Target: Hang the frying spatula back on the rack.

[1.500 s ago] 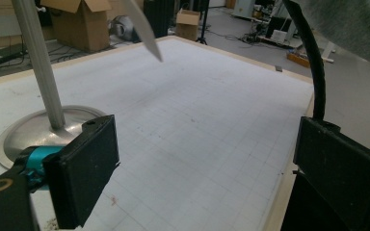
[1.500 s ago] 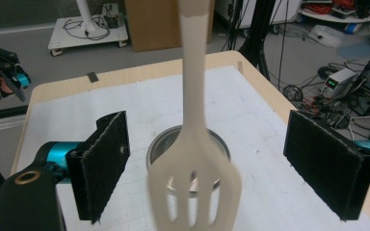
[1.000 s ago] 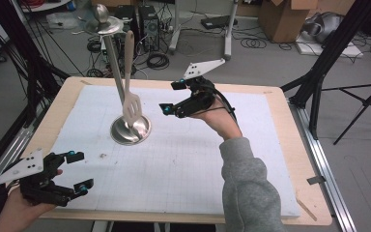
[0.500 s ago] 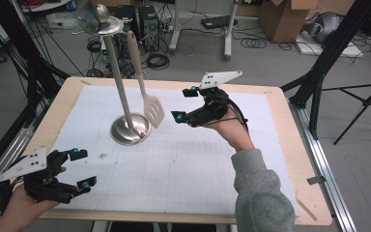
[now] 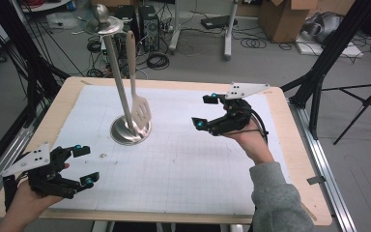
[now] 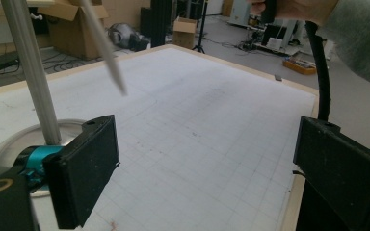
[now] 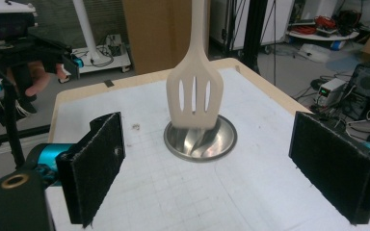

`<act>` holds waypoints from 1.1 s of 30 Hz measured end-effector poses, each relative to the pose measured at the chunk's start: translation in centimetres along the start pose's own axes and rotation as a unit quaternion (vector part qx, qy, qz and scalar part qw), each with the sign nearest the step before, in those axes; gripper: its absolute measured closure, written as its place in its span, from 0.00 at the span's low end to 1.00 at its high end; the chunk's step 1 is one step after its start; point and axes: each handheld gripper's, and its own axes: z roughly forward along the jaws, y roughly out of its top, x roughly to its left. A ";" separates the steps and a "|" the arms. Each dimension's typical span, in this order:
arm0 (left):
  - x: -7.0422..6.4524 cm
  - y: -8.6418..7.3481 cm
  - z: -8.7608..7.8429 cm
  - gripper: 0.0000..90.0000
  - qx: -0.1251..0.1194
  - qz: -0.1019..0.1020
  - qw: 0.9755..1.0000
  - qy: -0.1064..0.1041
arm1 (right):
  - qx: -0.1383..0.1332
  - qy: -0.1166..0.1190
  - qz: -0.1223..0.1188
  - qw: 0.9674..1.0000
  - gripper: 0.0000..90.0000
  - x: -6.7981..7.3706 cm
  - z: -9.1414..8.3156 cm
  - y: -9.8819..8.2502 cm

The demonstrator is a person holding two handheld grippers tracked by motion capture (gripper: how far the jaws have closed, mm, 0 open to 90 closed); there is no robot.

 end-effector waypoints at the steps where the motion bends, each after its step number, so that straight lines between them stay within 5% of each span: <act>1: 0.0 0.1 0.0 0.10 -0.002 0.000 1.000 -0.001 | -0.001 -0.002 0.001 1.000 0.13 0.0 -0.4 -0.2; 22: 0.5 0.6 -0.4 0.10 -0.035 -0.002 0.999 0.007 | -0.034 -0.032 0.038 0.998 0.13 0.9 -7.1 -7.2; 33: 0.6 0.5 -0.5 0.10 -0.033 -0.004 0.999 0.011 | -0.044 -0.040 0.050 0.997 0.13 1.2 -8.4 -9.7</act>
